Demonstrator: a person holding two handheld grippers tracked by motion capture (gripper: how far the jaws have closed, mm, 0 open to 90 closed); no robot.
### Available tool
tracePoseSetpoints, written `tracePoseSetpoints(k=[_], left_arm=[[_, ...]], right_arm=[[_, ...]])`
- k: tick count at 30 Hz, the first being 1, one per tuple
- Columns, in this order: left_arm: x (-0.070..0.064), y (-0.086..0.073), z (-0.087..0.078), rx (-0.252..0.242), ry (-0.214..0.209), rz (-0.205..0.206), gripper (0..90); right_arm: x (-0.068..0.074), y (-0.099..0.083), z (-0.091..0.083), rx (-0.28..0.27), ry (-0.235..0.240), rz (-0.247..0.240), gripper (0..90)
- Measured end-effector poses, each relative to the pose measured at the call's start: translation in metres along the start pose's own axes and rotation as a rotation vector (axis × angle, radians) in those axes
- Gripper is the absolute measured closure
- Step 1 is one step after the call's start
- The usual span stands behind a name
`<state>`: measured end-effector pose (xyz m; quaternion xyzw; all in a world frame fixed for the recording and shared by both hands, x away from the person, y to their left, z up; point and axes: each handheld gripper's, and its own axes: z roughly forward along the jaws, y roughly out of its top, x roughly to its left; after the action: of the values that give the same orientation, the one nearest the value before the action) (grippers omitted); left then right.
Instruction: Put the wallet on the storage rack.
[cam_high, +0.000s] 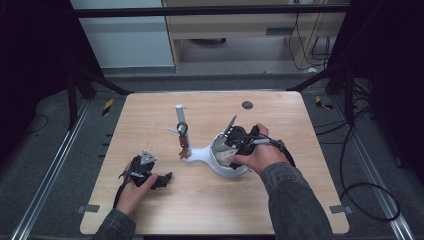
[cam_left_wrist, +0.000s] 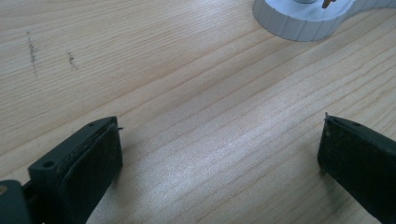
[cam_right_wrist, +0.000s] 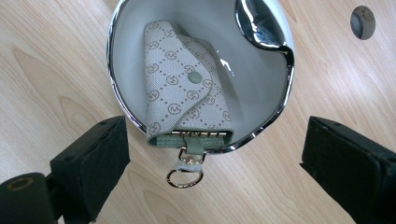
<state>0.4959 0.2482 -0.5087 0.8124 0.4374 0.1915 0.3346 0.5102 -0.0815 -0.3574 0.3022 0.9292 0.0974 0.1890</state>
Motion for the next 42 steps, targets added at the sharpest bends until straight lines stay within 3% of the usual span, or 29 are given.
tracePoseSetpoints(k=[10,17,25,34,37,42], left_arm=[[-0.001,0.001,0.001,0.001,-0.001,0.003,0.0],[-0.001,0.001,0.001,-0.001,-0.001,0.002,0.0],[-0.001,0.001,0.001,-0.002,-0.001,0.003,0.0],[-0.001,0.002,0.002,0.001,-0.008,0.007,0.0],[-0.001,0.002,0.002,0.002,-0.008,0.009,0.0],[-0.001,0.002,0.002,0.0,-0.009,0.007,0.0]], right_arm=[[-0.016,-0.02,-0.011,-0.105,0.036,0.077,6.1],[-0.032,-0.036,-0.024,-0.194,0.031,0.137,5.7],[-0.054,-0.059,-0.027,-0.281,0.022,0.217,7.6],[-0.078,-0.087,-0.01,-0.339,-0.015,0.296,9.6],[-0.085,-0.094,-0.002,-0.388,-0.014,0.323,9.6],[-0.093,-0.106,0.015,-0.425,-0.021,0.365,9.1]])
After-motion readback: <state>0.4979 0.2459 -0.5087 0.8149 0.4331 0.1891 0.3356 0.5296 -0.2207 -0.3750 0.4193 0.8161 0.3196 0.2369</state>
